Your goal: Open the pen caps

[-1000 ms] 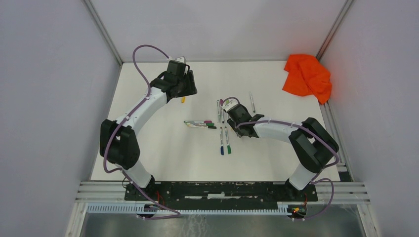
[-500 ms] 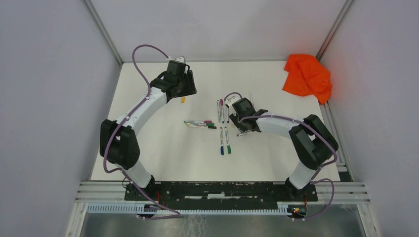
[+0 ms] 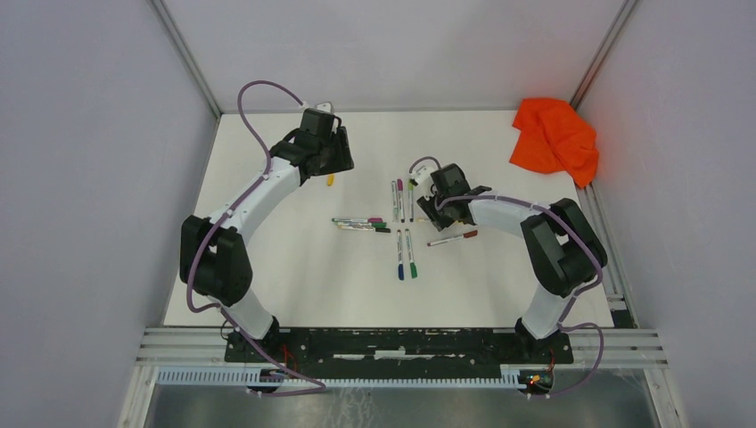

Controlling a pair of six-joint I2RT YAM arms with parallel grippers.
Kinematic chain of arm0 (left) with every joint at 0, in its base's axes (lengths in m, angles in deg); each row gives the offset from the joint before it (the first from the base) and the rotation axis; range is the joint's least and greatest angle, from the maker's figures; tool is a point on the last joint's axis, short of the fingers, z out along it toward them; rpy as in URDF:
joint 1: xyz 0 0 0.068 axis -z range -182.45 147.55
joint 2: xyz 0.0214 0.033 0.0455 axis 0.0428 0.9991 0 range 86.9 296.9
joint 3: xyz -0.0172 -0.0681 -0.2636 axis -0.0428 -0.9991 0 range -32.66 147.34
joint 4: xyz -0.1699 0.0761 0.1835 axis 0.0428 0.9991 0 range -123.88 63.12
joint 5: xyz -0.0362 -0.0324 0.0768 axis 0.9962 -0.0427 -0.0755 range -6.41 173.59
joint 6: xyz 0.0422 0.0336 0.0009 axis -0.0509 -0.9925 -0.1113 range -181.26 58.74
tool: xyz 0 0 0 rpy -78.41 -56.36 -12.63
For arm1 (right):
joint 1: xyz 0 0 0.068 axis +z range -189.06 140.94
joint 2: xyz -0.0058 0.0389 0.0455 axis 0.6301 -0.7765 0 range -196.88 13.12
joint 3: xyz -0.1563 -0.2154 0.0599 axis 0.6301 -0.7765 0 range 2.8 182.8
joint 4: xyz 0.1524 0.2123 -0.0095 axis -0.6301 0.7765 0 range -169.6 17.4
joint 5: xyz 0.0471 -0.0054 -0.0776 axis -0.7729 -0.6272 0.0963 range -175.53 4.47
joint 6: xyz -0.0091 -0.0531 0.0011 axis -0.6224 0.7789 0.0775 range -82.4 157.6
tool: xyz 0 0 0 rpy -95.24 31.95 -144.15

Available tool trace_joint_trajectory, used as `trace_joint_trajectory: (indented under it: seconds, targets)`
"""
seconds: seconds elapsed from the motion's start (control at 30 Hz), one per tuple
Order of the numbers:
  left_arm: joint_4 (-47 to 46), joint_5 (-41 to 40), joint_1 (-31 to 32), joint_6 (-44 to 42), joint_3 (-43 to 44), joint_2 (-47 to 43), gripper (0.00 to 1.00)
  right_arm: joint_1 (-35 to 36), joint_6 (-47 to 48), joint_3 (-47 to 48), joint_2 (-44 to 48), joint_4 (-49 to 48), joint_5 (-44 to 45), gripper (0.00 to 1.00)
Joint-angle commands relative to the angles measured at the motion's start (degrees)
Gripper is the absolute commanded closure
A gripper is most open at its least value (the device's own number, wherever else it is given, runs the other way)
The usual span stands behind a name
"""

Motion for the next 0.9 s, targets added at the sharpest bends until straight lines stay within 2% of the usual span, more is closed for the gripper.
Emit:
trace_joint_trajectory:
  seconds: [0.0,0.27,0.5,0.57,0.63,0.87]
  targets:
    - [-0.9,0.1,-0.2,2.0,1.2,-2.2,0.4,-2.5,1.7,0.8,-3.2,2.8,-5.6,0.6]
    - [-0.7,0.5,-0.2,2.6,1.1,-2.2,0.4,-3.8,2.0,0.8,-5.4,5.6,-4.3,0.77]
    - [-0.7,0.9,-0.2,3.1,0.9,-3.2,0.4,-4.5,1.3,0.0,-3.7,6.1,-2.8,0.84]
    - [-0.7,1.1,-0.2,3.3,1.0,-3.4,0.4,-4.7,0.9,0.1,-3.5,5.9,-2.8,0.89]
    - [-0.7,1.3,-0.2,3.6,1.3,-3.5,0.4,-4.7,0.1,0.2,-3.2,5.4,-1.1,0.98]
    - [-3.2,4.5,-0.2,4.0,0.1,-3.7,0.4,-4.8,-4.1,-1.2,0.7,-0.3,-1.8,1.0]
